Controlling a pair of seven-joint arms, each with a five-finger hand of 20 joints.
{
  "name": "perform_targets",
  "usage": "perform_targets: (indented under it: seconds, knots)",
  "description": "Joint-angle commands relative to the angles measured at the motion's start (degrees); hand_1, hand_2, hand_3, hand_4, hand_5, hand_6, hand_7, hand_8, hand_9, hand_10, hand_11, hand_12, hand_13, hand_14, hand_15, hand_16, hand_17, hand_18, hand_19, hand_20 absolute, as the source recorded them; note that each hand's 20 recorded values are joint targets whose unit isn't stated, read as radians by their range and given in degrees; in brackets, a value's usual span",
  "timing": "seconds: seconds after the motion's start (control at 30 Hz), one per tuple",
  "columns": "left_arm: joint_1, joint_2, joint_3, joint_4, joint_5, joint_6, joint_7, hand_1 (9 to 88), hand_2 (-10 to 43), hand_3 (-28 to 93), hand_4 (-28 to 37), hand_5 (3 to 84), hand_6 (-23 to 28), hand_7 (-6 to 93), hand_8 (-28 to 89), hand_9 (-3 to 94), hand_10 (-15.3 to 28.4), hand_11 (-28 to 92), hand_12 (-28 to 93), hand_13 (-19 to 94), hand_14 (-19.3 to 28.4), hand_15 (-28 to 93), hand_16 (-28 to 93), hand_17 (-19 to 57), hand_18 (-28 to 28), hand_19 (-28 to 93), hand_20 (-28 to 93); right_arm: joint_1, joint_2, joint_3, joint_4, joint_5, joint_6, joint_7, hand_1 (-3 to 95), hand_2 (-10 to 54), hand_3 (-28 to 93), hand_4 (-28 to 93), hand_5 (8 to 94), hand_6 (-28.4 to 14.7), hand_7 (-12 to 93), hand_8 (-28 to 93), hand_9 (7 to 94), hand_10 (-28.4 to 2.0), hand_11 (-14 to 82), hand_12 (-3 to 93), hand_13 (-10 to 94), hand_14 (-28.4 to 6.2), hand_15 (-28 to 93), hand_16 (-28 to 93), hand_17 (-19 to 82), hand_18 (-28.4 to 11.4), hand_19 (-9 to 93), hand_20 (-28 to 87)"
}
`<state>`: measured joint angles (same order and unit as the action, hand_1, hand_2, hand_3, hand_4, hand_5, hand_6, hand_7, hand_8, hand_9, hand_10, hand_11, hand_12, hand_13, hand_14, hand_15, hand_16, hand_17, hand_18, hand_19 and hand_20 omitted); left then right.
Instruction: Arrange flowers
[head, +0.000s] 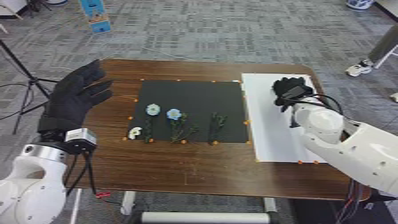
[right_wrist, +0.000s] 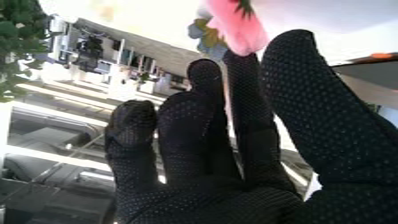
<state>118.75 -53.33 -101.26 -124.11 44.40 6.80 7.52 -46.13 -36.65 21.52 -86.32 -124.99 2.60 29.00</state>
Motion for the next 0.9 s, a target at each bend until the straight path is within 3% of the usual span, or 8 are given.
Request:
perform_targets:
  seconds: [0.03,0.33,0.43,0.53,0.67,0.73,0.8,0.9]
  knots:
    - [0.08,-0.75,0.16,-0.39,-0.23,-0.66,-0.02,24.5,-7.4,72,-28.3,29.4,3.2,21.0,-11,25.5,12.1,24,16,24,14.8,30,1,-7.5,23.9,50,13,-0.89,-1.08,0.09,1.17,-0.85,1.25,1.25,43.5,-9.5,81,-28,50.5,0.1,37,-16,41.3,-14.0,51.0,37.7,55,-9.9,84,38,29,-18.8,86,56]
    - [-0.09,-0.20,-0.24,-0.86,0.18,-1.28,0.92,23.9,-7.2,72,-28.3,29.6,3.3,21.1,-11,25.6,12.1,24,15,24,14.9,30,1,-7.5,23.9,50,13,-0.97,-1.08,-0.77,3.04,-0.81,1.58,2.09,42.4,-9.5,84,-28,50.7,0.7,40,-17,42.1,-13.9,52.7,37.7,55,-9.3,83,37,29,-18.3,86,55]
    - [0.56,0.03,-0.69,-1.13,-0.04,-0.73,0.87,23.9,-7.2,72,-28.3,29.5,3.3,21.0,-11,25.6,12.2,24,15,24,14.9,30,1,-7.5,23.9,50,13,-0.53,-0.87,-1.67,3.53,-0.94,2.17,2.27,42.5,-9.5,84,-28,50.6,0.8,40,-17,43.8,-13.6,51.4,36.4,55,-9.0,82,36,30,-18.5,86,54]
    - [0.71,-0.16,-0.82,-1.26,0.03,-1.45,0.49,23.8,-7.3,72,-28.3,29.6,3.3,21.0,-11,25.6,12.2,24,15,24,14.9,30,1,-7.5,23.9,50,13,-0.98,-0.53,-1.80,3.57,-0.09,4.05,2.00,45.7,-9.5,79,-28,52.2,1.6,41,-11,52.2,-10.0,42.3,43.8,56,-8.5,81,37,30,-18.7,86,54]
    - [0.14,-0.03,-0.24,-1.05,-0.05,-1.96,0.08,23.9,-7.2,72,-28.3,29.6,3.3,20.9,-11,25.7,12.2,24,16,24,15.1,30,1,-7.5,23.9,50,13,-2.10,-0.23,-1.55,3.38,-0.36,4.89,1.78,51.3,-9.5,76,-28,61.5,3.6,46,0,72.4,-4.1,24.8,52.7,61,-5.9,73,45,32,-18.6,85,54]
    - [0.18,-0.10,-0.10,-1.20,-0.23,-1.49,-0.54,23.9,-7.1,72,-28.3,29.6,3.3,20.9,-11,25.7,12.2,24,15,24,15.1,30,1,-7.5,23.9,50,13,-3.76,0.16,0.06,2.58,1.27,5.48,1.43,52.4,-9.5,76,-28,65.4,3.9,46,1,76.4,-3.4,23.3,53.2,62,-5.6,72,45,32,-18.7,85,54]
    - [-0.11,-0.01,-0.33,-1.16,-0.02,-2.05,-0.48,23.9,-7.1,72,-28.3,29.6,3.3,20.8,-11,25.7,12.2,24,15,24,15.1,30,1,-7.5,23.9,50,13,-4.99,0.67,0.80,2.12,0.95,7.31,1.71,52.7,-9.5,76,-28,66.7,4.1,46,1,78.2,-3.4,22.1,52.6,62,-5.5,72,46,32,-18.8,85,54]
    - [-0.38,0.18,-0.45,-1.15,0.08,-1.63,-0.09,24.0,-6.9,72,-28.3,29.6,3.3,20.9,-11,25.7,12.2,24,16,24,15.0,30,1,-7.5,23.9,50,13,-6.71,1.73,2.14,1.15,1.17,7.35,0.92,53.4,-9.5,76,-28,68.6,4.1,45,1,81.0,-3.1,20.1,52.5,63,-5.4,71,46,33,-18.9,85,54]
